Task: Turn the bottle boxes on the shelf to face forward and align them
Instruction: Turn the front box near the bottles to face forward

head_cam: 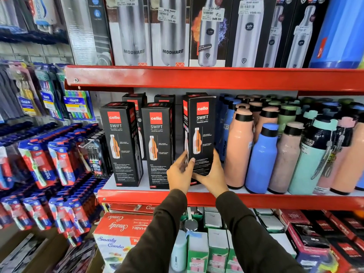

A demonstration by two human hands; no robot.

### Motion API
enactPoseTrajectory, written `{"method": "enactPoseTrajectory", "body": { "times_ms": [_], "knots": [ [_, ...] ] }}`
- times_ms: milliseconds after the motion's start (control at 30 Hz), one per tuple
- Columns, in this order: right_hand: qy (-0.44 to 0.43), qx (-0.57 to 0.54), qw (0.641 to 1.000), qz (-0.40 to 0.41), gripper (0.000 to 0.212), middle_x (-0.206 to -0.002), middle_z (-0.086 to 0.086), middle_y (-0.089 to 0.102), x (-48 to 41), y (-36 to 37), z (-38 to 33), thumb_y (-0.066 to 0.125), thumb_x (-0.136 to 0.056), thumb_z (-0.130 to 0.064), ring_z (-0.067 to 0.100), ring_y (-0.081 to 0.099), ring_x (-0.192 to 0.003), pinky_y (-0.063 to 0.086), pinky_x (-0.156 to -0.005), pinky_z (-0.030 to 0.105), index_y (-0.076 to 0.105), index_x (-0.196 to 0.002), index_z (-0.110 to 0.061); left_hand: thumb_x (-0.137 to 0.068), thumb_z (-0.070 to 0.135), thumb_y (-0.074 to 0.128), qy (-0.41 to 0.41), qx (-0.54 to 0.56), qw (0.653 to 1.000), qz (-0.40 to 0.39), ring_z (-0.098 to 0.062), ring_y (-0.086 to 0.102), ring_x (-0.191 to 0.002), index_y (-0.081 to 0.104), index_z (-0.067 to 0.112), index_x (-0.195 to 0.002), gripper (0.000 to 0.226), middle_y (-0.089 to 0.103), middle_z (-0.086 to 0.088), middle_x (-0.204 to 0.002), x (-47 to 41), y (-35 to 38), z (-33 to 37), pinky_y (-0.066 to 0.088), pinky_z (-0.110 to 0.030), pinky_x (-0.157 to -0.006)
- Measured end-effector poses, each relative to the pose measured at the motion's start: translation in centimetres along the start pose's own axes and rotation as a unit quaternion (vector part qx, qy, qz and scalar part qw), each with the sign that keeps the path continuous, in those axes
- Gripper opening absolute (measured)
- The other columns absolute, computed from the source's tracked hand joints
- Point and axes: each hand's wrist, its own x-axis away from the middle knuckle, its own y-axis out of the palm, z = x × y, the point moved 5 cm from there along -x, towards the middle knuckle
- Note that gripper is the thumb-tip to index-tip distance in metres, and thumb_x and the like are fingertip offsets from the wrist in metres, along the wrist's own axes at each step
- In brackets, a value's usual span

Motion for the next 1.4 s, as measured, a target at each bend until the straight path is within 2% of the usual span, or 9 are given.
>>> {"method": "enactPoseTrajectory", "body": {
  "times_ms": [100,200,333,467,667,767,1133,1267,1400],
  "knots": [
    [0.013,-0.009,0.999,0.036,0.093,-0.13,-0.005,0.059,-0.3,-0.4,-0.2,0.09,-0.057,-0.032,0.009,0.057,-0.122,0.049,-0.102,0.033,0.038,-0.135,-0.031,-0.089,0.036,0.066,0.012,0.002,1.0,0.001,0.002,0.064,-0.105,0.064,0.021,-0.127,0.041,0.068,0.003,-0.121,0.3,0.2,1.2,0.047,-0.002,-0.084],
    [0.026,0.009,0.998,0.051,0.104,-0.133,-0.004,0.057,-0.7,-0.7,0.0,0.089,-0.052,-0.042,0.014,0.054,-0.125,0.046,-0.107,0.042,0.034,-0.139,-0.027,-0.096,0.028,0.055,0.047,-0.015,0.998,0.025,-0.001,0.065,-0.106,0.066,0.02,-0.122,0.029,0.07,0.007,-0.114,0.5,-0.2,1.9,0.046,-0.003,-0.084],
    [0.025,0.009,0.998,0.054,0.1,-0.131,-0.005,0.058,-1.0,-1.2,-0.1,0.092,-0.053,-0.031,0.012,0.055,-0.122,0.047,-0.105,0.038,0.036,-0.137,-0.028,-0.101,0.014,0.038,0.089,-0.095,0.991,0.009,-0.009,0.046,-0.131,0.045,0.017,-0.142,0.041,0.05,-0.001,-0.142,-0.4,0.0,2.1,0.032,-0.017,-0.108],
    [0.028,0.014,0.999,0.029,0.096,-0.129,-0.008,0.059,-1.1,-1.6,0.2,0.088,-0.056,-0.025,0.009,0.057,-0.119,0.049,-0.104,0.039,0.037,-0.137,-0.03,-0.102,0.01,0.035,0.031,-0.093,0.994,-0.044,-0.02,0.035,-0.143,0.031,0.013,-0.149,0.048,0.038,-0.009,-0.153,-1.9,0.2,0.9,0.026,-0.027,-0.117],
    [0.029,0.012,0.999,-0.036,0.113,-0.158,-0.008,0.031,-0.7,-1.3,0.3,0.076,-0.063,-0.027,0.009,0.033,-0.145,0.033,-0.119,0.042,0.009,-0.154,-0.034,-0.102,0.017,0.036,-0.006,-0.057,0.993,-0.104,-0.018,0.052,-0.111,0.035,0.015,-0.136,0.034,0.055,0.002,-0.116,-1.5,0.2,0.1,0.035,-0.027,-0.097],
    [0.015,0.033,0.997,-0.062,0.101,-0.162,-0.007,0.024,-0.8,-0.9,0.4,0.069,-0.076,-0.02,0.009,0.025,-0.149,0.028,-0.121,0.044,0.007,-0.154,-0.037,-0.101,0.019,0.042,0.004,-0.065,0.994,-0.084,-0.016,0.056,-0.101,0.035,0.014,-0.129,0.03,0.058,0.001,-0.112,-1.2,-0.1,-0.6,0.04,-0.028,-0.092],
    [0.025,0.056,0.997,-0.051,0.084,-0.157,-0.002,0.037,-1.2,-0.2,1.2,0.051,-0.089,0.007,0.012,0.035,-0.143,0.033,-0.119,0.04,0.014,-0.155,-0.03,-0.097,0.017,0.05,0.043,-0.102,0.993,-0.041,-0.007,0.056,-0.108,0.038,0.027,-0.116,0.024,0.055,0.01,-0.115,-1.2,0.0,-0.4,0.042,-0.027,-0.096],
    [0.022,0.069,0.996,-0.05,0.079,-0.156,-0.004,0.036,-1.1,-0.4,1.3,0.05,-0.09,0.008,0.006,0.032,-0.141,0.027,-0.113,0.023,0.019,-0.153,-0.028,-0.097,0.016,0.05,0.026,-0.108,0.993,-0.03,-0.01,0.053,-0.113,0.039,0.02,-0.118,0.024,0.054,0.002,-0.122,-1.1,0.2,-0.9,0.042,-0.029,-0.099],
    [0.032,0.076,0.995,-0.048,0.076,-0.156,0.0,0.036,-1.3,-0.4,2.1,0.05,-0.091,0.008,0.008,0.031,-0.143,0.026,-0.114,0.024,0.02,-0.153,-0.024,-0.097,0.014,0.05,0.012,-0.112,0.994,-0.018,-0.011,0.051,-0.112,0.039,0.011,-0.123,0.028,0.053,0.0,-0.12,-0.9,0.4,-1.4,0.04,-0.028,-0.099]
  ]
}}
